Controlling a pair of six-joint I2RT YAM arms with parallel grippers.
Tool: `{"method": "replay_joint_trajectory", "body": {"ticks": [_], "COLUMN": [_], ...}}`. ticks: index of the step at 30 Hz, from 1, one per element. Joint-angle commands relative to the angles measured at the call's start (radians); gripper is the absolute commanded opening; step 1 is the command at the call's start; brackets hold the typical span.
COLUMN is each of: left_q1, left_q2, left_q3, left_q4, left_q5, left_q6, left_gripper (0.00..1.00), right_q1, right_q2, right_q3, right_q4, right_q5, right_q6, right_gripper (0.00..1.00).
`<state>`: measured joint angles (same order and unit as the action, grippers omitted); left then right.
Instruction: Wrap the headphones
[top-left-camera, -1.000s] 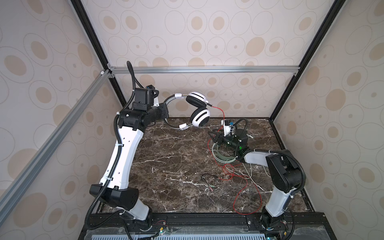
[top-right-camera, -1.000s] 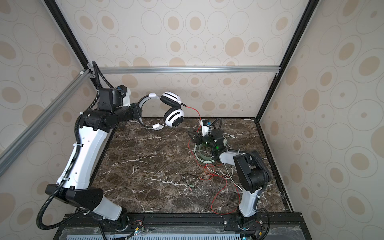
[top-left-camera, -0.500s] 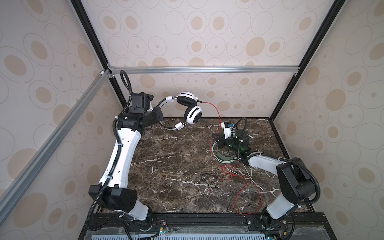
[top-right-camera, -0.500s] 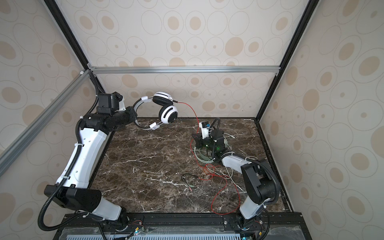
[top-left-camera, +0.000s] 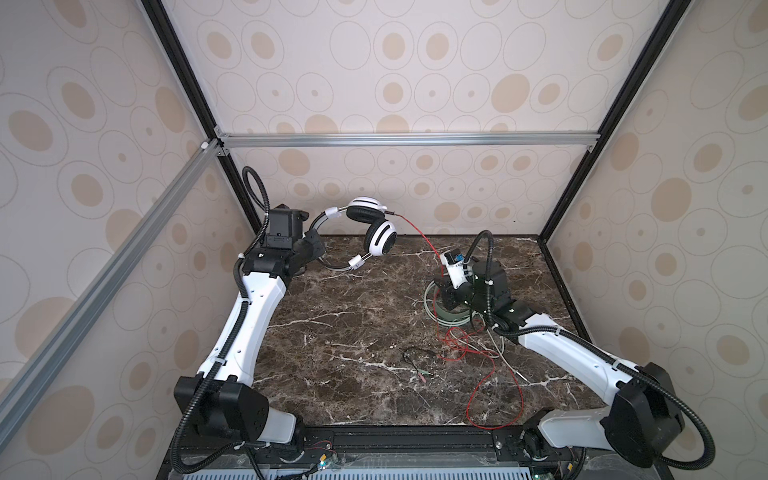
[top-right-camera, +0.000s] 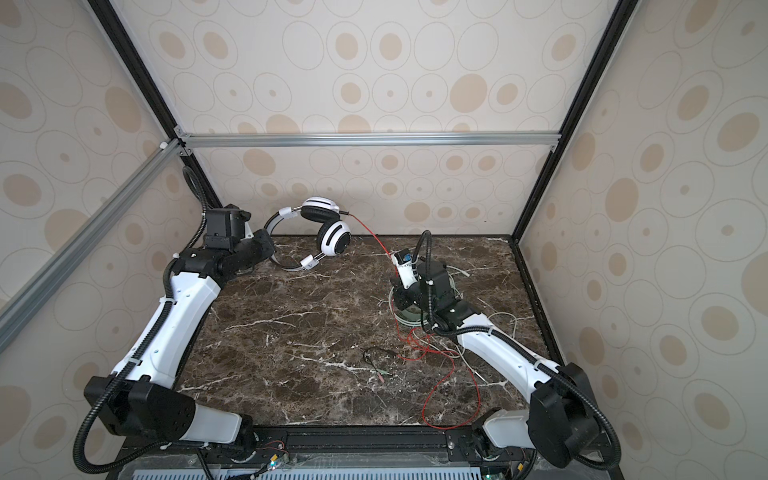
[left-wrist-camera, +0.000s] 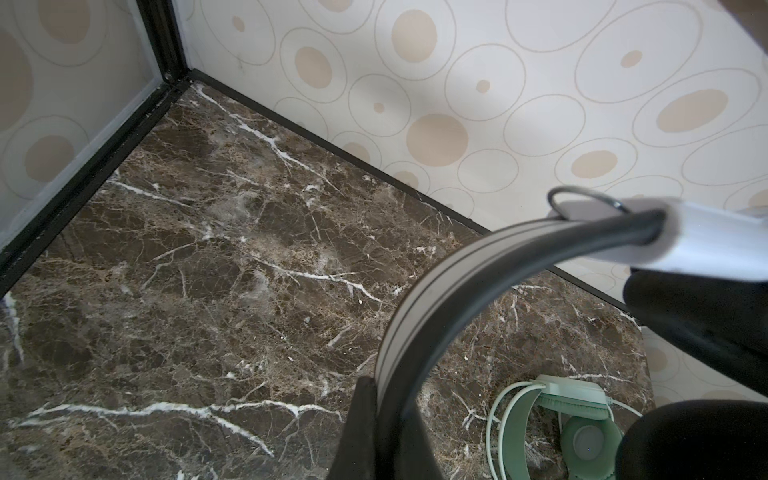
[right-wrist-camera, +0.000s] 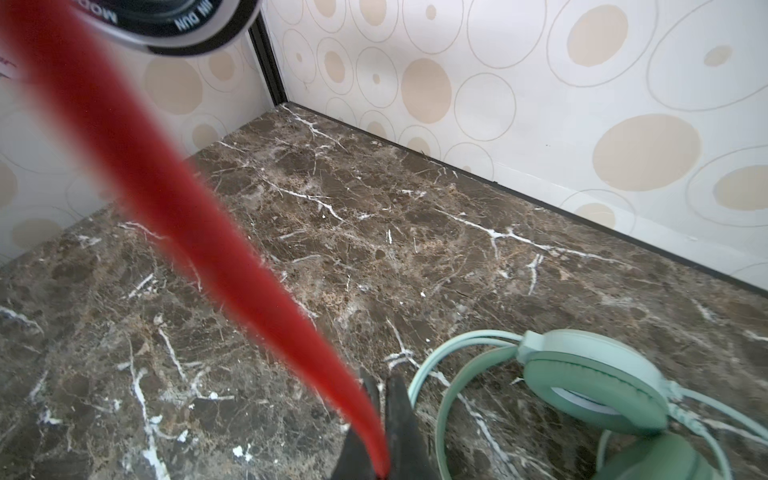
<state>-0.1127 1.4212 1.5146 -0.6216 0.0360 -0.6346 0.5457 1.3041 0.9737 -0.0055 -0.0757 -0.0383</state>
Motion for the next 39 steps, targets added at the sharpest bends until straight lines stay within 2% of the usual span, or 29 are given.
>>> {"method": "replay_joint_trajectory", "body": {"ticks": [1, 7, 13, 19, 28, 33, 39], "left_q1": [0.004, 0.002, -0.025, -0.094, -0.211, -0.239, -0.273], "left_q2": [-0.052, -0.103, -0.131, -0.134, -0.151, -0.183, -0.224], "left_q3": [-0.01, -0.117, -0.193, -0.218, -0.259, -0.303, -0.335], "left_q4": [0.119, 0.152, 0.192, 0.22, 0.231, 0.22, 0.206], "left_q5": [-0.045, -0.116, -0.14, -0.152, -0.029, 0.067, 0.177], "left_q6": [0.024, 0.13, 0.201, 0.34, 0.551, 0.603, 0.632], "left_gripper": [0.0, 0.0, 0.0, 0.0, 0.0, 0.0, 0.0], "right_q1": [0.029, 0.117, 0.232, 0.308, 0.354, 0.356, 0.36], "right_q2": [-0.042, -0.029, 0.031, 0.135, 0.33, 0.413, 0.464], "right_q3": [0.085, 0.243, 0.41, 0.599, 0.844, 0.932, 0.962], "right_q4": [-0.208, -0.419, -0.534, -0.603, -0.645, -0.685, -0.699], "right_q5": [0.119, 0.293, 0.437, 0.476, 0.451, 0.457, 0.471], "right_q6": [-0.135, -0.354, -0.556, -0.673, -0.67, -0.641, -0.627], "right_gripper": [0.0, 0.0, 0.0, 0.0, 0.0, 0.0, 0.02]}}
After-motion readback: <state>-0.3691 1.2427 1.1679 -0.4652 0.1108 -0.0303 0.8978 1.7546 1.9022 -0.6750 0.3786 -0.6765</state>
